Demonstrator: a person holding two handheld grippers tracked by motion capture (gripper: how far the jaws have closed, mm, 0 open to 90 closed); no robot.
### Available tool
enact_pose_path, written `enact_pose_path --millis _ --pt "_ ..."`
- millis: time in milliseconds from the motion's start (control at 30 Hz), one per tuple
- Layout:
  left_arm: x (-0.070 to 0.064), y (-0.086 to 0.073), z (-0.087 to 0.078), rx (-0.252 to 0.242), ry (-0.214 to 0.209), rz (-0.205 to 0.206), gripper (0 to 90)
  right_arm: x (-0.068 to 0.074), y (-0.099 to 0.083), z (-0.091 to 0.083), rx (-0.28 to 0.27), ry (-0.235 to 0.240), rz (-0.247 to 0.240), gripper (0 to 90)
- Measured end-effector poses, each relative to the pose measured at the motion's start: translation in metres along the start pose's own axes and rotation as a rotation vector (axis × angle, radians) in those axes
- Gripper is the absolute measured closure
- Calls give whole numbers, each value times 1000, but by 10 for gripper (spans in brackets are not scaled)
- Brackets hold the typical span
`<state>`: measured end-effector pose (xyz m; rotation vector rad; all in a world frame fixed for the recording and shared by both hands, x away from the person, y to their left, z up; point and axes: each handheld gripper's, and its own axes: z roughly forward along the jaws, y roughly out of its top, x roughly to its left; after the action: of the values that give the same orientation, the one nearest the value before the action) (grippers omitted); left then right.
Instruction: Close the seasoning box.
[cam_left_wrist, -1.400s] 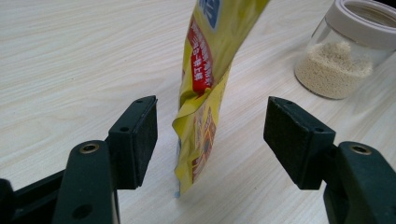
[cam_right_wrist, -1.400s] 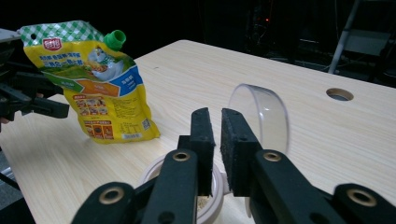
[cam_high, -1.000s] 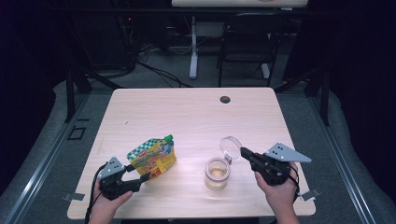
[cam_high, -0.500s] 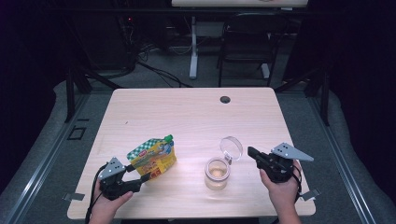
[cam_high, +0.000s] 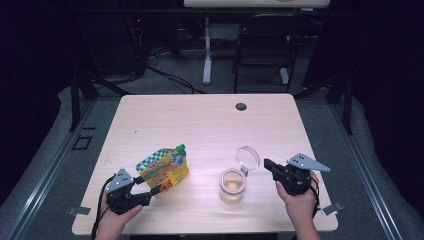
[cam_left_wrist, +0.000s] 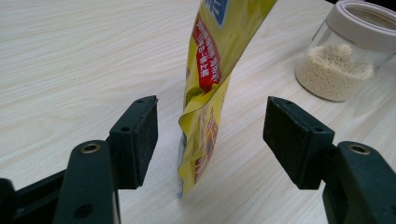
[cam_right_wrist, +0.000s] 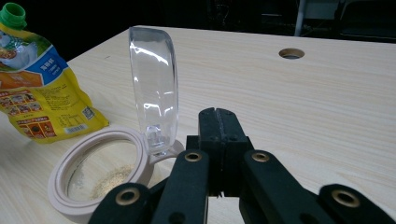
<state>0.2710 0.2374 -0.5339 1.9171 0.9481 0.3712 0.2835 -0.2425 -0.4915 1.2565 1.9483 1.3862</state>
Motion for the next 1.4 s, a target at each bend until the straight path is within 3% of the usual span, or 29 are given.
enact_pose_path --millis 1400 --pt "0 0 0 6 -8 2 359 9 0 13 20 16 -10 900"
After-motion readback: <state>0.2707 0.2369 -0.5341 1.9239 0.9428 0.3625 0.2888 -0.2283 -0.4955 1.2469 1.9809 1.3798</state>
